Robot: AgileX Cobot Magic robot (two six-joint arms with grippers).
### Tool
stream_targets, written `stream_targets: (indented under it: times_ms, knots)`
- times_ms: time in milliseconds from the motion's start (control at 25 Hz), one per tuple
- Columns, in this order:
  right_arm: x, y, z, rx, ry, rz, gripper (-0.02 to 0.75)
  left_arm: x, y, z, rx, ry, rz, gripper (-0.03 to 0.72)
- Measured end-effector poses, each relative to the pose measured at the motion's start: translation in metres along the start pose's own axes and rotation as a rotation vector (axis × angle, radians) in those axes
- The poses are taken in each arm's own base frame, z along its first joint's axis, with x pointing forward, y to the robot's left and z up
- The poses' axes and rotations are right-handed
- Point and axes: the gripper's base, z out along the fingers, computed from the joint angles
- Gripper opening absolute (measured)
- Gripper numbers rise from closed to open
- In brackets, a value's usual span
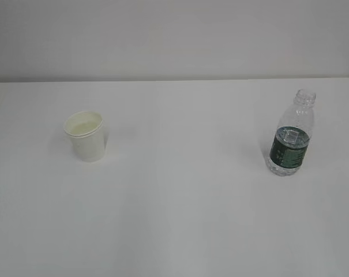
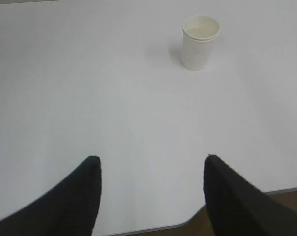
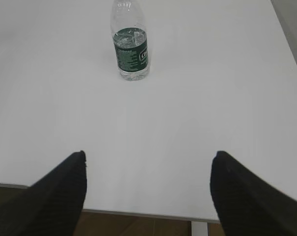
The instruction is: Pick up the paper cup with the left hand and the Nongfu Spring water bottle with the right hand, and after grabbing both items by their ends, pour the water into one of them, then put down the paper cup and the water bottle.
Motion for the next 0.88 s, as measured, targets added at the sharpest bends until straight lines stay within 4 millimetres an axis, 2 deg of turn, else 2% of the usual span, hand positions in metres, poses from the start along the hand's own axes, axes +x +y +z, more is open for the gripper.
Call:
stream_targets:
  times_ms: [880]
  knots:
    - [0.0001, 0.0003, 0.0025, -0.001, -0.009, -0.003, 0.588, -0.0001, 0.0000, 0.0000, 0.000, -0.002, 0.000, 0.461]
